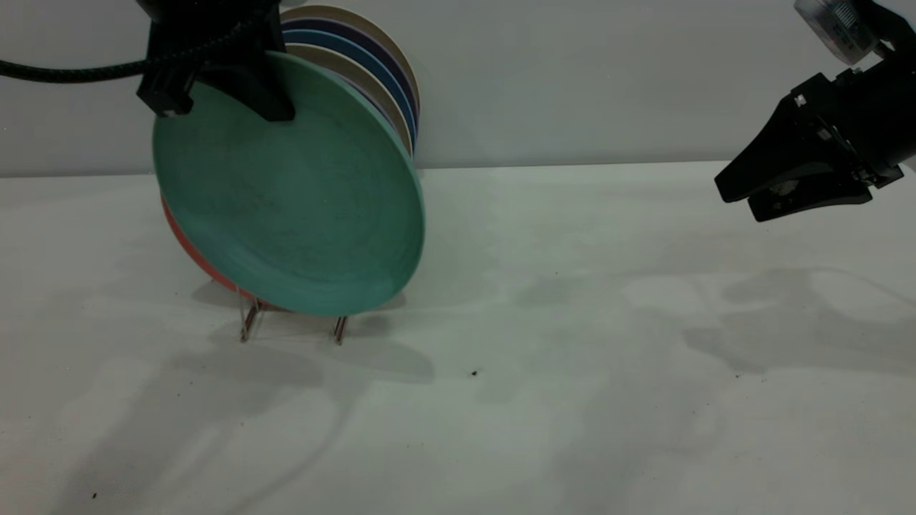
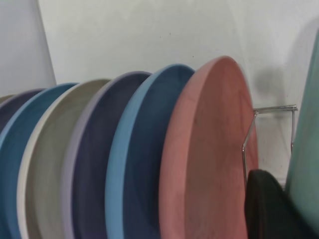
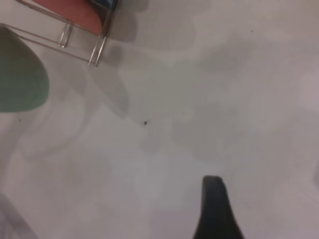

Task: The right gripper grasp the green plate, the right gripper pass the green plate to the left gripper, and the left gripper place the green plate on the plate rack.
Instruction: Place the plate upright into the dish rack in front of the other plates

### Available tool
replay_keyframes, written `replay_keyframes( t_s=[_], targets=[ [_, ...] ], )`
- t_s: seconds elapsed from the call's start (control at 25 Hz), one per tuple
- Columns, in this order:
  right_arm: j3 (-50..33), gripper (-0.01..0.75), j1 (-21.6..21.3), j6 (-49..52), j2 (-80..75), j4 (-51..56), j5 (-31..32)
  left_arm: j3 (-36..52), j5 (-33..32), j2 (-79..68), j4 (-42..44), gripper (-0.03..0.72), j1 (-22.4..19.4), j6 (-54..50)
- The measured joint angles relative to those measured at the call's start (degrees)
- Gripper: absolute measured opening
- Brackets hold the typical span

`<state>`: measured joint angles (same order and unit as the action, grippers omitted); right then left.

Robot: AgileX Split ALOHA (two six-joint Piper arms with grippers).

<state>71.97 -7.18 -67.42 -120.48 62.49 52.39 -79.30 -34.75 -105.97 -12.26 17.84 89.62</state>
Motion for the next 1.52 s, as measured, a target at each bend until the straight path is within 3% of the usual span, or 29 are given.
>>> replay_keyframes(
  t_s=[0.28, 0.76, 1.52],
  targets=[
    [0.0, 0.536, 0.0, 0.0, 0.0, -0.53, -0.6, 0.0, -3.1, 4.11, 2.09, 0.11, 0.0, -3.12],
    [0.0, 0.536, 0.0, 0.93, 0.0, -1.21, -0.73, -0.02, 1.08, 6.73, 13.59, 0.11, 0.0, -18.45],
    [0.0, 0.535, 0.0, 1.47, 0.0, -1.81, -0.68, -0.02, 5.35, 2.18, 15.51, 0.11, 0.0, -21.49]
  ],
)
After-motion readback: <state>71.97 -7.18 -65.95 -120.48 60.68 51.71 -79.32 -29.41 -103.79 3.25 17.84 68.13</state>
